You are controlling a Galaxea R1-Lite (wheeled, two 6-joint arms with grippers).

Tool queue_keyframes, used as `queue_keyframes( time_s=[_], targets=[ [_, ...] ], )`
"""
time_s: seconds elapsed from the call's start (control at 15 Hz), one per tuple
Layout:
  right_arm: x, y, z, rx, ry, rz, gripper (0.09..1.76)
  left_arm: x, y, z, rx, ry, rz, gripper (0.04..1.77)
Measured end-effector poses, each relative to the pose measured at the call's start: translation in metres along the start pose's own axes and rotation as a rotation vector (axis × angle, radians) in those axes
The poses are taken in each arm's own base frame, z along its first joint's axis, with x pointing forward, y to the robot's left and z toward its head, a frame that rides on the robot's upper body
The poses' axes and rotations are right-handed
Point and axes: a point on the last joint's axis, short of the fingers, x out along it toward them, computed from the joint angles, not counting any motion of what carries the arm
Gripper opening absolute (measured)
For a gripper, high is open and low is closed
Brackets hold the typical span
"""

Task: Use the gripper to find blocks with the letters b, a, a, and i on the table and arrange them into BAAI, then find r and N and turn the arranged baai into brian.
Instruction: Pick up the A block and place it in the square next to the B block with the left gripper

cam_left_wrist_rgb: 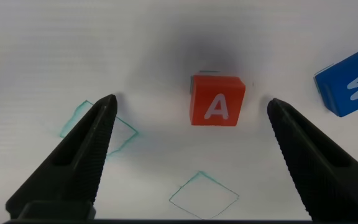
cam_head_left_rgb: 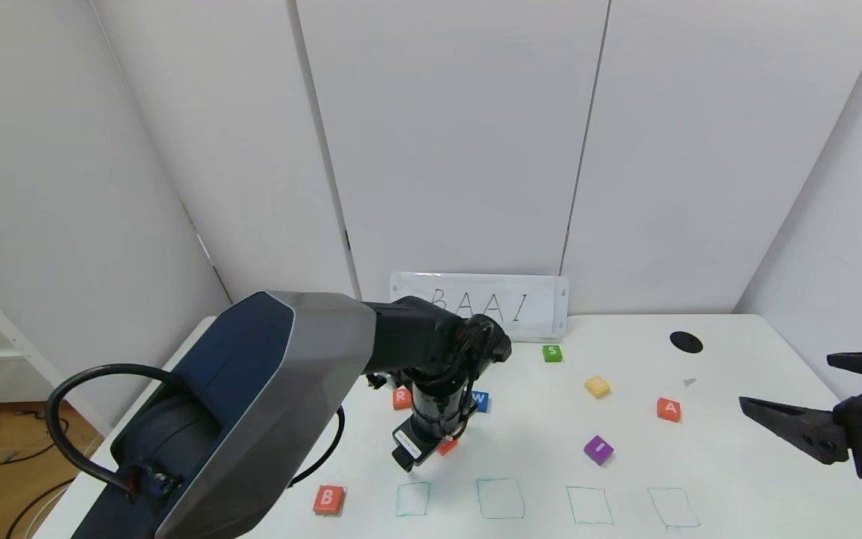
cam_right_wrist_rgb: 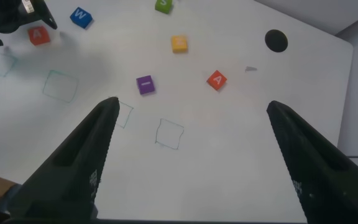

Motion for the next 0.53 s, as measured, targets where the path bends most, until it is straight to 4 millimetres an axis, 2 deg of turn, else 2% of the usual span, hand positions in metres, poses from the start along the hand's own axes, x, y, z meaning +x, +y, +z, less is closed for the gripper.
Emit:
queue_keyframes(
  time_s=[0.47,0.53],
  targets=[
    [-0.0025,0.0025,-0.0016,-0.010,-0.005,0.015,1.71,0.0084,0.0014,-0.0003,0.000,-0.016,0.027,1.72],
    [-0.0027,0.0024,-0.0017,-0.010,-0.006,0.015,1.71,0.0087,0.0016,-0.0006,0.001,-0.015,0.029,1.57]
  ],
)
